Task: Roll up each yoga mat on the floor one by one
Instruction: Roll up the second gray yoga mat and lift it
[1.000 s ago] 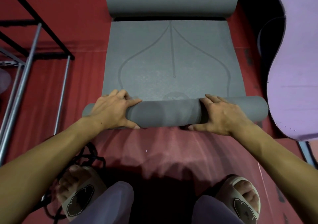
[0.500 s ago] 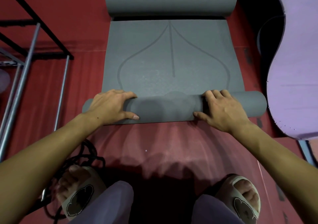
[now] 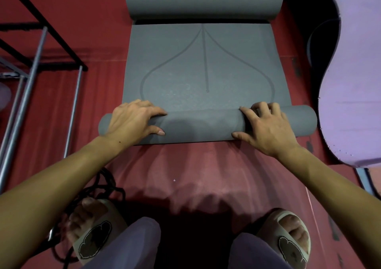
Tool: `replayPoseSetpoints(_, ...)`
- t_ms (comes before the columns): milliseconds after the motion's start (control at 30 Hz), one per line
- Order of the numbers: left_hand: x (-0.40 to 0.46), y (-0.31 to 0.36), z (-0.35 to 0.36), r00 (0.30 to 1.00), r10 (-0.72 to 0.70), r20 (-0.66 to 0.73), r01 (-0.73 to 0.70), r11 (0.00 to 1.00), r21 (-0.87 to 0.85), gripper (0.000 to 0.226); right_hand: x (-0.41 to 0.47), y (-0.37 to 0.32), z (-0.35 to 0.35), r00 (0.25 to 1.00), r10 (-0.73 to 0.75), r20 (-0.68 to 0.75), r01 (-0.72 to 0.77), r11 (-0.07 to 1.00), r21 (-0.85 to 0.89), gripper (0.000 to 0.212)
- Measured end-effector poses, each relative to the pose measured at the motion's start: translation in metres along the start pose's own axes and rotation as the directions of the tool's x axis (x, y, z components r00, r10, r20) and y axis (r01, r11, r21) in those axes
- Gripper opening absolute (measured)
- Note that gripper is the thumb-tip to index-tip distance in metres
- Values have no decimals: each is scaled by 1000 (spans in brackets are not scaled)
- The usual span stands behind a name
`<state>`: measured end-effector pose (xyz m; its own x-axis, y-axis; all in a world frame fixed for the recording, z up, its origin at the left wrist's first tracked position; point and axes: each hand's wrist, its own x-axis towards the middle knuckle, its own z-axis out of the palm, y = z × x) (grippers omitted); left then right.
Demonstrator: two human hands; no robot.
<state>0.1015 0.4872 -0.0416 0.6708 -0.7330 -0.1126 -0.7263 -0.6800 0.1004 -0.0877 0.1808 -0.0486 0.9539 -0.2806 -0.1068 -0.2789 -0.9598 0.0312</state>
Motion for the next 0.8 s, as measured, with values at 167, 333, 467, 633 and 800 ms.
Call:
replayPoseSetpoints(167, 0, 1, -2, 1000, 14, -10, -14, 998, 56, 61, 5, 2, 2, 1000, 11, -24, -11, 1000, 15, 83)
replayPoseSetpoints(333, -1, 9, -7, 1000, 15, -16, -13, 989, 148, 51, 8, 3, 4, 1000, -8, -18, 9, 1000, 28, 75)
replayPoseSetpoints(467, -4, 9, -3, 998, 62, 6, -62, 989, 134, 67, 15, 5, 12, 998, 36, 43, -39, 996, 78, 89)
replayPoseSetpoints(633, -8, 2, 19, 996, 30, 86, -43, 987, 157, 115, 19, 9, 11, 997, 71, 35, -74, 992, 100, 102)
replayPoseSetpoints(800, -4, 3, 31, 999, -14, 50, 6, 986, 165, 121, 22, 16, 13, 999, -31, 38, 31, 999, -14, 109)
